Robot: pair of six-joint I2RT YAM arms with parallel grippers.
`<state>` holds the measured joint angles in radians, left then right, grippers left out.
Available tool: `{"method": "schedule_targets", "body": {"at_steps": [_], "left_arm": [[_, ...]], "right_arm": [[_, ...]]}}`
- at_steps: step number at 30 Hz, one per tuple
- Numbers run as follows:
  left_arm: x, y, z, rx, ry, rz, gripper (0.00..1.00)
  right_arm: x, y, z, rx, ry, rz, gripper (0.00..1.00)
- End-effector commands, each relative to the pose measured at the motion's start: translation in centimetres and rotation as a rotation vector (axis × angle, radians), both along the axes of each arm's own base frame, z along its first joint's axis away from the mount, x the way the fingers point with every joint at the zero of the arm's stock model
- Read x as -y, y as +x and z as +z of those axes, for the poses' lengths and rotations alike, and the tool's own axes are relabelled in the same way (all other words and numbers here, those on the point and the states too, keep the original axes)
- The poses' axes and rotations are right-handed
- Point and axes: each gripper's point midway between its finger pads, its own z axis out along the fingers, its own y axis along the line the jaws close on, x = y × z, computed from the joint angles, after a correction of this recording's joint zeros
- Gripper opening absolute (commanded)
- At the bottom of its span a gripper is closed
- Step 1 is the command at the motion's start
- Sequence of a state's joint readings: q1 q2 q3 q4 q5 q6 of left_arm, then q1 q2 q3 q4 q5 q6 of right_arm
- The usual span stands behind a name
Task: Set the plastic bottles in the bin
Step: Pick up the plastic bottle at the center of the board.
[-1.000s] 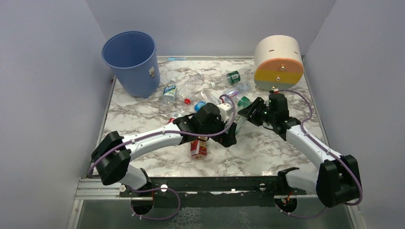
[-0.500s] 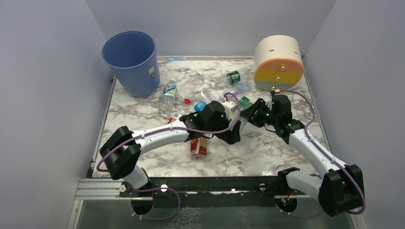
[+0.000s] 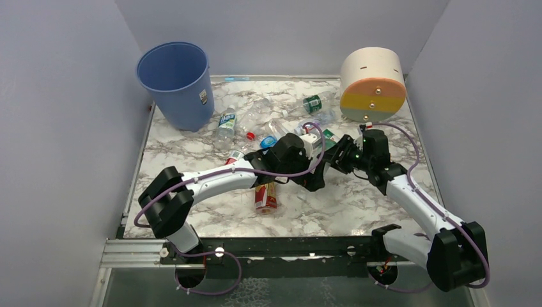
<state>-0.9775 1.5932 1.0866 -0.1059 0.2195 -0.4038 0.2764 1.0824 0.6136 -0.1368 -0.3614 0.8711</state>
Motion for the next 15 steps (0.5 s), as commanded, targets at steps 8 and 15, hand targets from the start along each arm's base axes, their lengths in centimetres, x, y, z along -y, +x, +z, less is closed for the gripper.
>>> {"method": "schedule_targets", "body": {"at_steps": [8,15], "left_arm": [[1.89,0.44,1.44,0.019,-0.057,-0.016,0.96],[2.04,0.43,1.41,0.016,-0.061,-0.017,0.85]], "right_arm": [[-0.74,-1.22,0.89,0.012,0.034,0.043,0.5],[-0.76,-1.37,0.71,0.007,0.031,0.047,0.5]]}}
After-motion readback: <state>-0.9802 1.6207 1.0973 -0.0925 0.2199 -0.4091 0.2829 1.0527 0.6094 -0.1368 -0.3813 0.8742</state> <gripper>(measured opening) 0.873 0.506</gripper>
